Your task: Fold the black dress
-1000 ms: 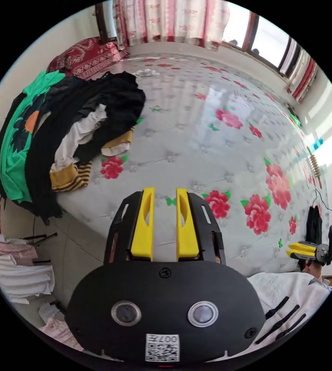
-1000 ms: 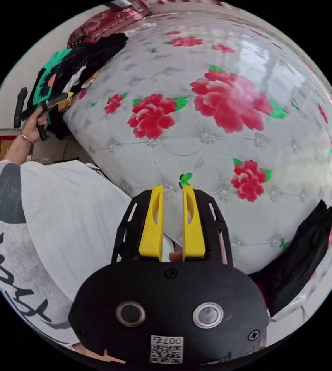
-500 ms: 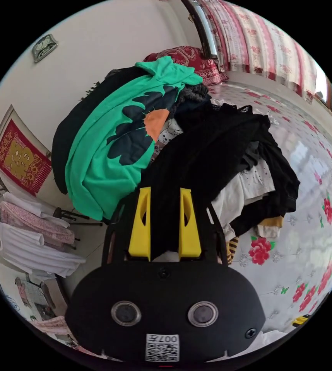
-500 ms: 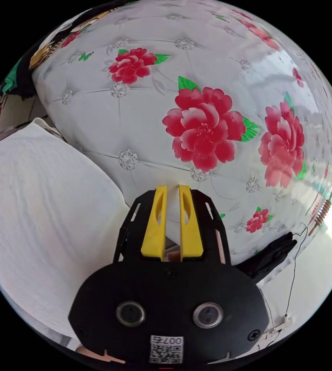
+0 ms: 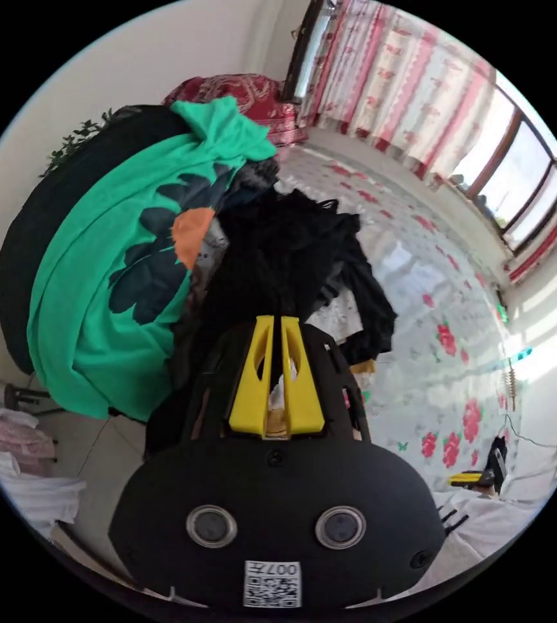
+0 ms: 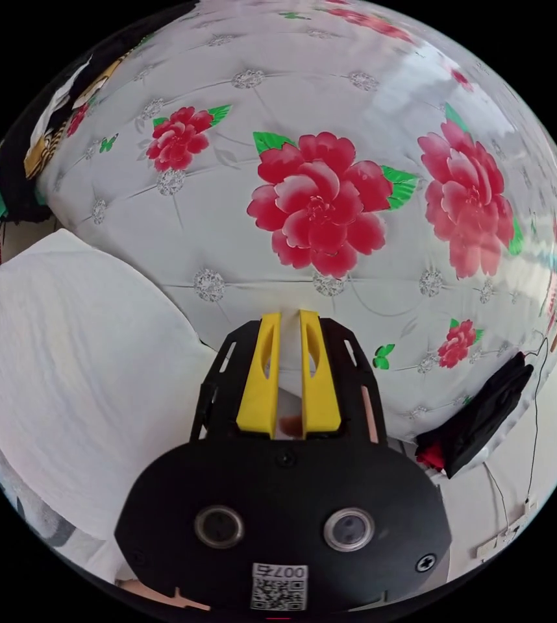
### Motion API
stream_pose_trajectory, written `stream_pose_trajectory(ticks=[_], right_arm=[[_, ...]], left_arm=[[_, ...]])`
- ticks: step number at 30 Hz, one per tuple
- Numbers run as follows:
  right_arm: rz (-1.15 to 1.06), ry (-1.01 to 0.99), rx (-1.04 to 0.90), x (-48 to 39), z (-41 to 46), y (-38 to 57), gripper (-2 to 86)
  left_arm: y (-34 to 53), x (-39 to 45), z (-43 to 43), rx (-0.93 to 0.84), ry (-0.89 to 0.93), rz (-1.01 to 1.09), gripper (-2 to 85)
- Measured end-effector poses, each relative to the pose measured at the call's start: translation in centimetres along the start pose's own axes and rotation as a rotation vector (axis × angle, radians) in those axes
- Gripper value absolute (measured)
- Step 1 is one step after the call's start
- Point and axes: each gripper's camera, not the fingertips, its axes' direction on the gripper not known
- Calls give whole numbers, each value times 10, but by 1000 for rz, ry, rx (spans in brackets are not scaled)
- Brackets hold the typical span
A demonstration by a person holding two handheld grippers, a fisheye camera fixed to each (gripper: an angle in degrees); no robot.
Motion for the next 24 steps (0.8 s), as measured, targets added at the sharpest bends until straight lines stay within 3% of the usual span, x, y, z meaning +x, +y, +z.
stream_pose_trajectory(ticks=[5, 7, 10, 12, 15, 19, 24], right_arm=[[6, -68, -13, 9, -7, 11, 68], [22, -87, 2, 12, -8, 19, 64], [53, -99, 95, 12, -10, 44, 61], [107, -123, 172, 15, -10, 67, 61], [196, -182, 351, 23, -15, 119, 61], [270, -200, 536, 37, -24, 182, 59], [205, -150, 695, 35, -54, 197, 90]], left_arm=[[9, 177, 21, -37, 413, 572, 0], [38, 259, 68, -191, 687, 705, 9], [91, 330, 129, -471, 826, 780, 37], [113, 339, 143, -550, 788, 811, 53], [119, 312, 141, -517, 624, 855, 76], [114, 238, 152, -526, 359, 705, 78], [119, 198, 158, -547, 275, 557, 83]])
